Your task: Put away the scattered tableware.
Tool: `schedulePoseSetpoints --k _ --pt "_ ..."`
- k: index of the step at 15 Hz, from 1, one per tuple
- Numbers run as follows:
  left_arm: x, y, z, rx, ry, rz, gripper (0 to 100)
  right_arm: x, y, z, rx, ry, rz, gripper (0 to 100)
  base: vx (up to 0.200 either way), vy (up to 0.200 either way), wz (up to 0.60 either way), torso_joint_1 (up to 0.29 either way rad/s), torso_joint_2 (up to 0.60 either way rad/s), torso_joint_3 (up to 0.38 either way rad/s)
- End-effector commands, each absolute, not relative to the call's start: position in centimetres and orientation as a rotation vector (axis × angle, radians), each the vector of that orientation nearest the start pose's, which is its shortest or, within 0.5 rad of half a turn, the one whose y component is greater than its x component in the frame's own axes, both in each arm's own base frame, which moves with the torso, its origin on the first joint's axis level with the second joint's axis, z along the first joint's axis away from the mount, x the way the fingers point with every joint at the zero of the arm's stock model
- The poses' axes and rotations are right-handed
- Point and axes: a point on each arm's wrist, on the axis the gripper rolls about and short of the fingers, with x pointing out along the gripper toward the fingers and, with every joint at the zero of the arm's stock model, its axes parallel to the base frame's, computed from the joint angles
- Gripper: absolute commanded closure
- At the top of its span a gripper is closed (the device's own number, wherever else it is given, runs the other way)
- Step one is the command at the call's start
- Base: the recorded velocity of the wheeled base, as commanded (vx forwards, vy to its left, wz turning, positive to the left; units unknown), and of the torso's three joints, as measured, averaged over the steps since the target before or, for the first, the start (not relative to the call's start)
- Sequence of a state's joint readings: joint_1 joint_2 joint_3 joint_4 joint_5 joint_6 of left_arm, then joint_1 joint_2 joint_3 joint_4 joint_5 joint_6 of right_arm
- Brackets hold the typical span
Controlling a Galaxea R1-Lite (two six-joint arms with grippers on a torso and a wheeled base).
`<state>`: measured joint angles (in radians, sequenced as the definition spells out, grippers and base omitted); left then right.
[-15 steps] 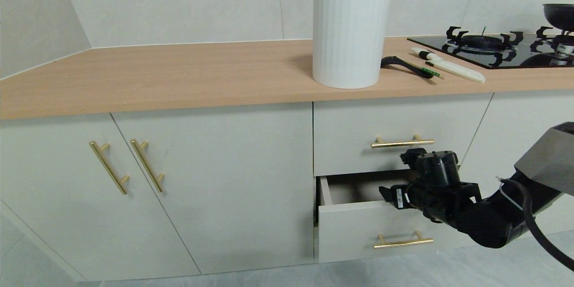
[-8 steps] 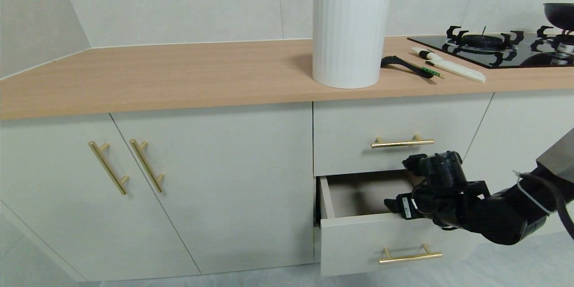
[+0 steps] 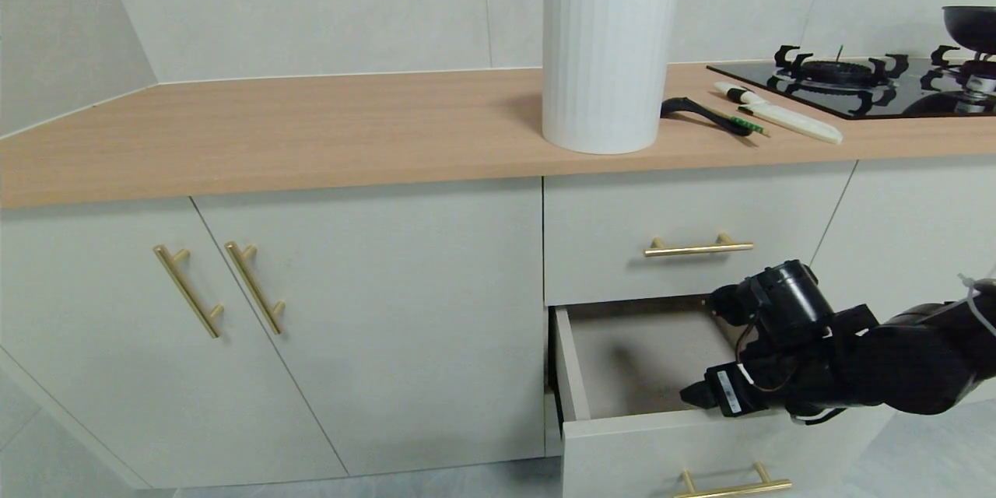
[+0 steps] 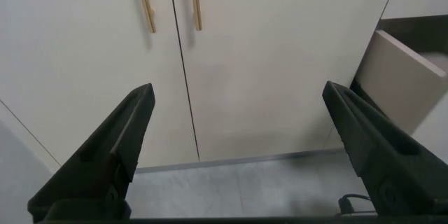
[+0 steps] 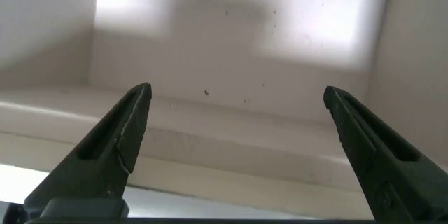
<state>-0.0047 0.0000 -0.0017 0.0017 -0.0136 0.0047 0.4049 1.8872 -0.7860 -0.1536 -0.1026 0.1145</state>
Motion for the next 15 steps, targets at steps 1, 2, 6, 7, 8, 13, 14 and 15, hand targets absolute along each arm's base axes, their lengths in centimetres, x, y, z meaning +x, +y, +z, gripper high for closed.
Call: schedulePoseSetpoints --k 1,2,6,7,8,13,14,15 --pt "-2.3 0.0 7.6 0.005 0.000 -0.018 0 27.2 11.7 8.9 -0.149 0.921 0.244 0 0.000 0.000 0.00 0.000 0.00 0.000" --pt "-2.3 0.0 7.6 0.005 0.000 -0.018 0 26.9 11.7 8.8 -0.185 0.943 0.257 0 0.000 0.000 0.00 0.000 0.00 0.000" --pt "-2.3 0.0 7.6 0.005 0.000 -0.018 0 25.9 11.3 8.1 -0.288 1.055 0.289 0 0.000 0.000 0.00 0.000 0.00 0.000" --pt "-2.3 0.0 7.6 0.005 0.000 -0.018 0 25.6 11.2 8.0 -0.310 1.080 0.296 0 0.000 0.000 0.00 0.000 0.00 0.000" --pt "-2.3 0.0 7.6 0.005 0.000 -0.018 0 25.3 11.1 7.8 -0.341 1.113 0.309 0 0.000 0.000 0.00 0.000 0.00 0.000" --pt "-2.3 0.0 7.6 0.005 0.000 -0.018 0 24.0 10.7 7.4 -0.441 1.223 0.350 0 0.000 0.000 0.00 0.000 0.00 0.000" --pt "-2.3 0.0 7.6 0.005 0.000 -0.018 0 23.8 10.6 7.4 -0.465 1.254 0.357 0 0.000 0.000 0.00 0.000 0.00 0.000" --pt "-2.3 0.0 7.6 0.005 0.000 -0.018 0 23.6 10.5 7.3 -0.480 1.276 0.362 0 0.000 0.000 0.00 0.000 0.00 0.000"
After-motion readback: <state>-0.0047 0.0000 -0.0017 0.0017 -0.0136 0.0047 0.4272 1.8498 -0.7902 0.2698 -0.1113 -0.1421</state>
